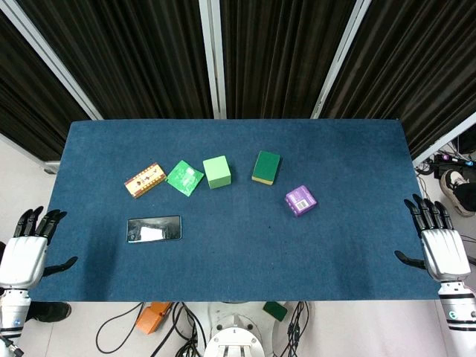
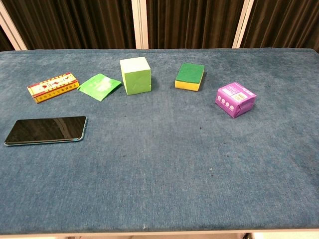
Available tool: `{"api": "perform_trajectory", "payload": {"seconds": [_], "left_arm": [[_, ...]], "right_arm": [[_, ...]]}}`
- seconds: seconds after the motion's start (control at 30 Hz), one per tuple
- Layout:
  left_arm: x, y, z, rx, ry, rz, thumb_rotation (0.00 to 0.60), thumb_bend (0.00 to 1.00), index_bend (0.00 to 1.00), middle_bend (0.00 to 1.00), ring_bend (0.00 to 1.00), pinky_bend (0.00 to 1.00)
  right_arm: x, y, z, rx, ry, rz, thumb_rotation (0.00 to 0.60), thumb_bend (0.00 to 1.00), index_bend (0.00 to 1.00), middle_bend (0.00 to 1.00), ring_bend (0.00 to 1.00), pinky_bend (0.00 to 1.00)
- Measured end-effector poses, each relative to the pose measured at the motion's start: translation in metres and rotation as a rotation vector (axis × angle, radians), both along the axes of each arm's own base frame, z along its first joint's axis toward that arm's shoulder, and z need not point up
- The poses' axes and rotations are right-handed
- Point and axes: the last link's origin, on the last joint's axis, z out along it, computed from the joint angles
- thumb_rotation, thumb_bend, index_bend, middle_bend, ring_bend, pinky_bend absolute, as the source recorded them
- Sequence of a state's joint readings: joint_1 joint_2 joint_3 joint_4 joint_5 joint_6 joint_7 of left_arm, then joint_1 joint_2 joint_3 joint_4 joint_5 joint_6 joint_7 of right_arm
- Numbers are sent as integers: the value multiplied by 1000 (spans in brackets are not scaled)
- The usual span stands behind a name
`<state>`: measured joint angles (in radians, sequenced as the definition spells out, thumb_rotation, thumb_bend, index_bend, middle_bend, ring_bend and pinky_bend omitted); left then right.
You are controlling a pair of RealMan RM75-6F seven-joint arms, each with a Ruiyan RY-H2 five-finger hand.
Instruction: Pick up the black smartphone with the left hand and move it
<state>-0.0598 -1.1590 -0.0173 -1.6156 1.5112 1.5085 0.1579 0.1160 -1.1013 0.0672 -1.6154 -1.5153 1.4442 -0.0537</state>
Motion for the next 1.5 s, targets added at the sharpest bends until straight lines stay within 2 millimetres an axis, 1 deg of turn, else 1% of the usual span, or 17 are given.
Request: {"api": "perform_trajectory", "payload": {"seconds": [0.13, 0.3, 0.43, 0.53, 0.63, 0.77, 0.87, 0.97, 1.1, 1.2, 1.27, 1.5], "left_arm": [[3, 3, -1, 4, -5, -12, 600, 86, 150, 129, 43, 62], [14, 10, -4, 2, -24, -52, 600, 93, 176, 155, 59, 62], [27, 21, -15, -28, -49, -89, 600, 161, 247, 174, 69, 62], [37, 32, -29, -82, -65, -104, 600, 183, 255, 190, 80, 62], [47, 45, -50, -151, -72, -107, 600, 183, 255, 208, 109, 62], [61, 61, -85, -232, -70, -89, 600, 165, 256, 208, 123, 62], [70, 67, -105, -260, -62, -73, 600, 154, 256, 208, 122, 62], [77, 71, -120, -273, -40, -62, 600, 151, 255, 207, 101, 62], [83, 75, -137, -287, -17, -32, 600, 150, 256, 179, 67, 62], [85, 77, -148, -298, -6, -9, 600, 153, 256, 133, 21, 62], [86, 79, -154, -305, -1, 3, 600, 157, 256, 120, 12, 62], [83, 83, -167, -301, 27, 34, 600, 165, 256, 100, 0, 62]], "right_arm": [[0, 0, 2, -8, -4, 2, 600, 149, 0, 0, 0, 0], [-4, 3, 8, -36, -13, -2, 600, 149, 0, 0, 0, 0], [-6, 5, 14, -56, -17, 1, 600, 149, 0, 0, 0, 0], [-7, 7, 16, -63, -17, 8, 600, 149, 0, 0, 0, 0], [-8, 8, 18, -65, -18, 9, 600, 149, 0, 0, 0, 0], [-10, 8, 17, -62, -20, 3, 600, 149, 0, 0, 0, 0], [-11, 8, 16, -54, -20, -1, 600, 149, 0, 0, 0, 0], [-12, 7, 14, -51, -22, -4, 600, 149, 0, 0, 0, 0], [-12, 5, 13, -46, -22, -7, 600, 149, 0, 0, 0, 0], [-13, 5, 13, -44, -23, -13, 600, 149, 0, 0, 0, 0], [-14, 4, 12, -43, -23, -15, 600, 149, 0, 0, 0, 0], [-16, 4, 13, -42, -23, -24, 600, 149, 0, 0, 0, 0]]}}
